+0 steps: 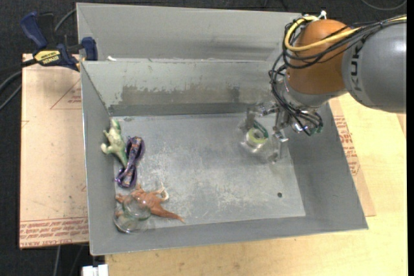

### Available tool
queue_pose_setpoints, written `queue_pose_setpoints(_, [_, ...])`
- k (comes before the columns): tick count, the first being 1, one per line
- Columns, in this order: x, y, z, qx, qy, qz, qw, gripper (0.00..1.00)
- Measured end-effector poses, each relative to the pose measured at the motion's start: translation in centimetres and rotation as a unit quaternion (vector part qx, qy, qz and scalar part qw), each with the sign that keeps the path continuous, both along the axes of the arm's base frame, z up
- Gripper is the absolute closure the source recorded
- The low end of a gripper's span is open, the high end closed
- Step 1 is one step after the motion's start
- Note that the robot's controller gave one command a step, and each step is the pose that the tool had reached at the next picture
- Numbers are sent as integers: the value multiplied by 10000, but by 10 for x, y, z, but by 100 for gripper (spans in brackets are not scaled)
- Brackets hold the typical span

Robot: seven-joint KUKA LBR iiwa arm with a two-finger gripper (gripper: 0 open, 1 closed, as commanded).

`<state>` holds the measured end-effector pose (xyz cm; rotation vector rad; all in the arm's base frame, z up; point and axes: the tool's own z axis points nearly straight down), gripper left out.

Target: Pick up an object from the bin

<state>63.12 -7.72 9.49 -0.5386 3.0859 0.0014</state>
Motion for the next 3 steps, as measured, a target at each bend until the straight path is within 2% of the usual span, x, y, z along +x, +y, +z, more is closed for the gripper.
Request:
queue_pose_setpoints(1, [-23,-3,-10,26,-15,-1899,9818,0])
queue_pose_setpoints(2, [18,-11,-17,21,-89,-1251,9921,100])
queue_pose_setpoints(3, [18,-11,-17,21,-90,-1251,9921,100])
